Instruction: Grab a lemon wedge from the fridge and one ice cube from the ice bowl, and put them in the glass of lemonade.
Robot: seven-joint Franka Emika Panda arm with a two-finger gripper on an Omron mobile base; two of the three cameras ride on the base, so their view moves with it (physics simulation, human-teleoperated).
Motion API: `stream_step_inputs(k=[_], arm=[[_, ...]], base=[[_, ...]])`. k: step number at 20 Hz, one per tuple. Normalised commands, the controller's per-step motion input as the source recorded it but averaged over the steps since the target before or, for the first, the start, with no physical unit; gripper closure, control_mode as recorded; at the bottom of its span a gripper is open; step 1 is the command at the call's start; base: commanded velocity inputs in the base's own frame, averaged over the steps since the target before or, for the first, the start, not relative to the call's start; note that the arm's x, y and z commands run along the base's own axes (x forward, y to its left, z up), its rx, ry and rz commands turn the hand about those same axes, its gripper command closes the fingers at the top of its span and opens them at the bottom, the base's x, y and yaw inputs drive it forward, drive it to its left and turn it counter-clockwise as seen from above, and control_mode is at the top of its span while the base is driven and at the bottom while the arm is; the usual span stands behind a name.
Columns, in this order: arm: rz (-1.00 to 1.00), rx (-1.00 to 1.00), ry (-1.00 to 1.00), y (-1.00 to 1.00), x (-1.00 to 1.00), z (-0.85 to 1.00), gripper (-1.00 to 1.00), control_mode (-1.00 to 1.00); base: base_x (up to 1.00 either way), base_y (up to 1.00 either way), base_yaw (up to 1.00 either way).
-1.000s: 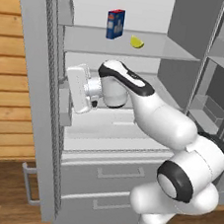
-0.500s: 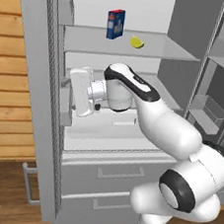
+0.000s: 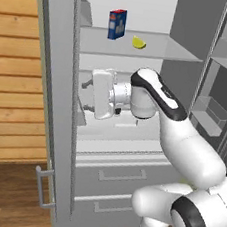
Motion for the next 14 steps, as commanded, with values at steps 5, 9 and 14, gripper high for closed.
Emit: stream_step_inputs(k=[5,9,14], arm=[[0.07,0.0,0.03,-0.05,-0.88,0.5,-1.0,-1.0],[0.1,0.0,0.04,-0.01,-0.99,0.57,-1.0,-1.0],[0.01,-0.14,-0.02,-0.53,-0.33,0.19,-1.0,-1.0]], base=[[0.0,0.0,0.0],[0.0,0.0,0.0],[0.0,0.0,0.0]])
